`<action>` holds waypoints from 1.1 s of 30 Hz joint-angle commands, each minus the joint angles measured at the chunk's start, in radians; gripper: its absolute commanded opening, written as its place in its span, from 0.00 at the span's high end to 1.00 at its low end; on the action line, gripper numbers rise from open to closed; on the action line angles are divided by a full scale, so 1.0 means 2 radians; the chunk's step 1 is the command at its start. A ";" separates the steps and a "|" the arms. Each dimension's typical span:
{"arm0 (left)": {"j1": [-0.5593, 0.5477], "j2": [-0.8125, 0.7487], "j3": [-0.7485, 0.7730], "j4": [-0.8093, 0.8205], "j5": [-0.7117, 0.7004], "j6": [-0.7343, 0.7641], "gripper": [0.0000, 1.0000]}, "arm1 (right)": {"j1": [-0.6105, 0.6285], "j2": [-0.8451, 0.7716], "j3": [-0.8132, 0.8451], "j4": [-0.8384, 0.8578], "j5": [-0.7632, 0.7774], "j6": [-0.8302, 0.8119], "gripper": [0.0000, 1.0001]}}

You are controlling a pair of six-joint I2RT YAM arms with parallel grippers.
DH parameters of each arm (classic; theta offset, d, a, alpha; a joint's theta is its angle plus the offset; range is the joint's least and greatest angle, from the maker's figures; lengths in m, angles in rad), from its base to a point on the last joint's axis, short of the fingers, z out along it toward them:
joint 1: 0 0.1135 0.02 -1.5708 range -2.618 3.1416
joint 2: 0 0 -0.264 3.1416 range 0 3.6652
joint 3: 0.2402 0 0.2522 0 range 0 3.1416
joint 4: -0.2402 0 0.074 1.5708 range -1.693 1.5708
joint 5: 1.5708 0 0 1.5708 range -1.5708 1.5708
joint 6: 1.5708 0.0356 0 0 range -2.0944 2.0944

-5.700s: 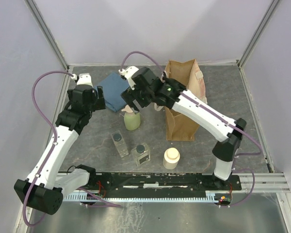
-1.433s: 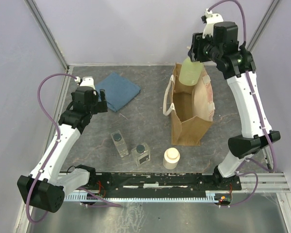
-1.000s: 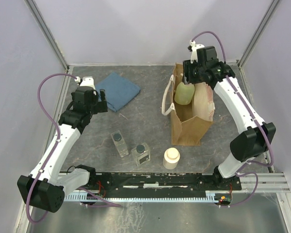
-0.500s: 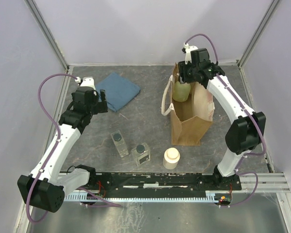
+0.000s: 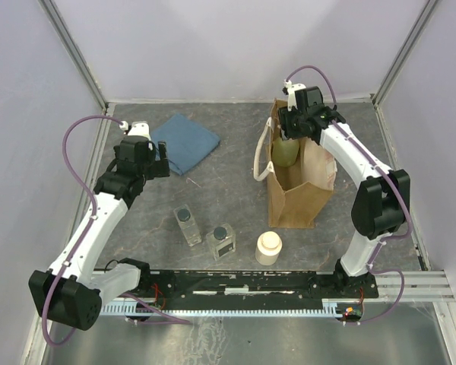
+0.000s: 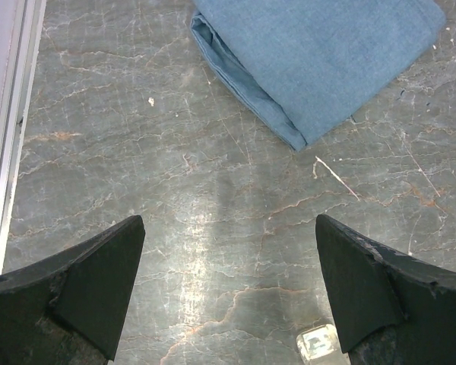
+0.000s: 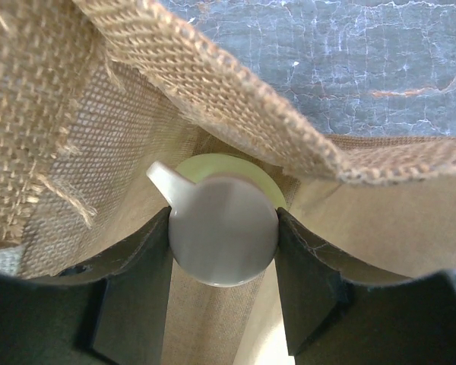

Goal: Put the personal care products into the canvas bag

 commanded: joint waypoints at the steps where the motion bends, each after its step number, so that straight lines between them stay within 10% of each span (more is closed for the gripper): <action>1: 0.003 -0.001 0.000 0.025 0.002 0.006 0.00 | 0.001 -0.017 0.001 0.056 0.001 -0.008 0.53; 5: 0.002 -0.004 0.001 0.024 0.005 0.006 0.00 | 0.000 -0.032 -0.002 0.051 -0.001 -0.007 0.18; 10: 0.002 -0.014 0.001 0.025 0.020 0.002 0.00 | 0.001 -0.071 0.011 0.017 0.012 -0.007 0.03; 20: 0.003 -0.015 -0.012 0.032 0.037 -0.005 0.01 | 0.047 -0.186 0.097 -0.132 0.011 0.002 0.00; 33: 0.003 -0.009 -0.031 0.051 0.056 -0.008 0.00 | 0.325 -0.292 -0.009 -0.240 0.117 0.113 0.00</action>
